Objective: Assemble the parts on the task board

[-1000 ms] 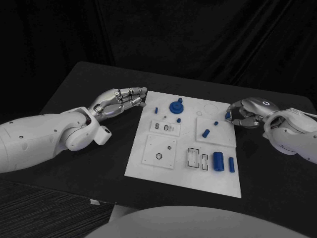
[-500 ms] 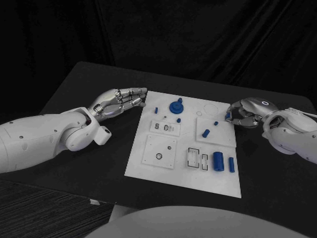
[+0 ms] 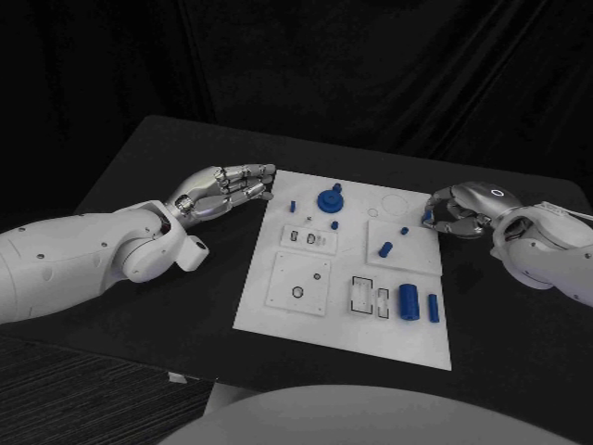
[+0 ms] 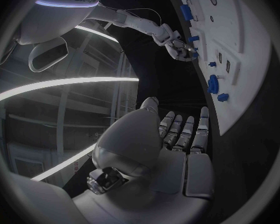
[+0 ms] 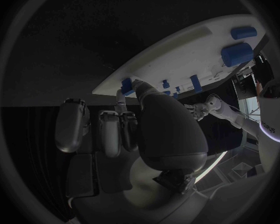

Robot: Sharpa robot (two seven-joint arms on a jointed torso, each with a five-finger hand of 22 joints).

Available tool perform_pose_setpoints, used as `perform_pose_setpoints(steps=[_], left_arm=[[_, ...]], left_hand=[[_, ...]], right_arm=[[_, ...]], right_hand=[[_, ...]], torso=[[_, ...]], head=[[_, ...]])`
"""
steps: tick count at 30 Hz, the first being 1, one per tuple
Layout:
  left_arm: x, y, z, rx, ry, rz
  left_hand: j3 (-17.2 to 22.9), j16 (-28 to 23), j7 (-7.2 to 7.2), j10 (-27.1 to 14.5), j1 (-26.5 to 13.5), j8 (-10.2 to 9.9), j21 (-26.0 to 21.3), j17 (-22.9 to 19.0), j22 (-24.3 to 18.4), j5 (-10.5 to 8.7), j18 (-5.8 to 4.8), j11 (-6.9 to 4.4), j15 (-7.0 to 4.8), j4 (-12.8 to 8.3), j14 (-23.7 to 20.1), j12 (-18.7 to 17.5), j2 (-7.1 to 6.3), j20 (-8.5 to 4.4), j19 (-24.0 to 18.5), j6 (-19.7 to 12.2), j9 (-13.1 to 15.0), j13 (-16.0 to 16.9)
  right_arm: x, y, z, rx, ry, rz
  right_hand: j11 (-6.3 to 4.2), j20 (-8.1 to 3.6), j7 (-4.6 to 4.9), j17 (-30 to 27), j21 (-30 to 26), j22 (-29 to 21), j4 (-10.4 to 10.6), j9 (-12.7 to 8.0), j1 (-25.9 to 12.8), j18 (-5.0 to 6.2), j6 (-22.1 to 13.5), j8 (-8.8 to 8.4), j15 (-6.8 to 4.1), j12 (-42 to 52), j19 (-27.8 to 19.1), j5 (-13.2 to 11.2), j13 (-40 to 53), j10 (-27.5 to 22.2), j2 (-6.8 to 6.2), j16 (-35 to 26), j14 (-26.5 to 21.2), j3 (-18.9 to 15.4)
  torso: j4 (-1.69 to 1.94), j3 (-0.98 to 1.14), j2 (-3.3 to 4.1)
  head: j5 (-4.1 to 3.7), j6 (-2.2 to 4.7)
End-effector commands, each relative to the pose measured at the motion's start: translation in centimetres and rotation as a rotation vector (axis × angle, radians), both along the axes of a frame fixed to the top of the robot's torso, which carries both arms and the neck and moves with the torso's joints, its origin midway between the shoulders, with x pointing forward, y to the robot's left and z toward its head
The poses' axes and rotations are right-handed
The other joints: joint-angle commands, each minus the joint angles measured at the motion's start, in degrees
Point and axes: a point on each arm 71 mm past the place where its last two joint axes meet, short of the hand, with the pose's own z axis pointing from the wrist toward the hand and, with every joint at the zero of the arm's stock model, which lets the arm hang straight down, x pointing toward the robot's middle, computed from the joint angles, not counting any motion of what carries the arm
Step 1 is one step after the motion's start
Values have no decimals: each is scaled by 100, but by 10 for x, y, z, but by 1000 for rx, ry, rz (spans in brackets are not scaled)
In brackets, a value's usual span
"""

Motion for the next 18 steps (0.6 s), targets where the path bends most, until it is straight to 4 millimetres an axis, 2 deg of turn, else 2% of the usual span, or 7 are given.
perform_pose_setpoints(steps=[1, 5, 9, 13, 18], left_arm=[[-2, -2, 5, -62, -51, -27], [-2, -3, 5, -61, -51, -27], [-1, -4, 5, -62, -50, -30], [0, -5, 4, -62, -50, -31], [0, -7, 4, -63, -49, -35]], left_hand=[[166, 52, 22, 44, 49, 88, 24, -34, -25, 99, -131, 18, 0, -35, 119, 106, 13, 3, 66, 20, 56, -31], [166, 52, 22, 44, 49, 88, 24, -34, -25, 99, -131, 18, 0, -35, 119, 106, 13, 3, 66, 20, 56, -31], [166, 52, 22, 44, 49, 88, 24, -34, -25, 99, -131, 18, 0, -35, 119, 106, 13, 3, 66, 20, 56, -31], [179, 51, 24, 42, 53, 83, 29, -35, -24, 99, -133, 29, -1, -30, 116, 105, 11, 4, 77, 2, 54, -32], [179, 51, 24, 42, 53, 83, 29, -35, -24, 99, -133, 29, -1, -30, 116, 105, 11, 4, 77, 2, 54, -32]], right_arm=[[-2, 0, 5, 27, -68, -4], [-5, 3, 12, 50, -103, 7], [-7, 16, 30, 83, -140, 35], [-10, 40, 49, 131, -159, 87], [-16, 76, 59, 178, -141, 172]], right_hand=[[-29, -60, -41, 1514, 23, 1140, -93, 480, 135, 167, 104, 463, -41, 95, 28, 132, 1511, 568, 169, 95, 610, 132], [-28, -61, -35, 1514, 20, 1139, -109, 528, 137, 168, 70, 515, -41, 95, 26, 257, 1511, 568, 154, 95, 610, 142], [-16, -58, -15, 1514, 14, 1137, -118, 559, 132, 168, 22, 547, -33, 95, 24, 403, 1511, 568, 128, 95, 610, 159], [-3, -51, 3, 1509, 17, 1137, -129, 572, 130, 167, -12, 559, -24, 95, 26, 509, 1511, 568, 112, 92, 609, 179], [10, -44, 19, 1502, 16, 1137, -147, 580, 130, 168, -31, 570, -15, 95, 27, 622, 1511, 568, 102, 88, 608, 207]], torso=[[0, 0, 5], [-1, -2, 4], [-1, -1, 5], [-4, -7, 0], [2, -6, -3]], head=[[-15, -1], [-3, -1], [1, -1], [26, -1], [67, -1]])
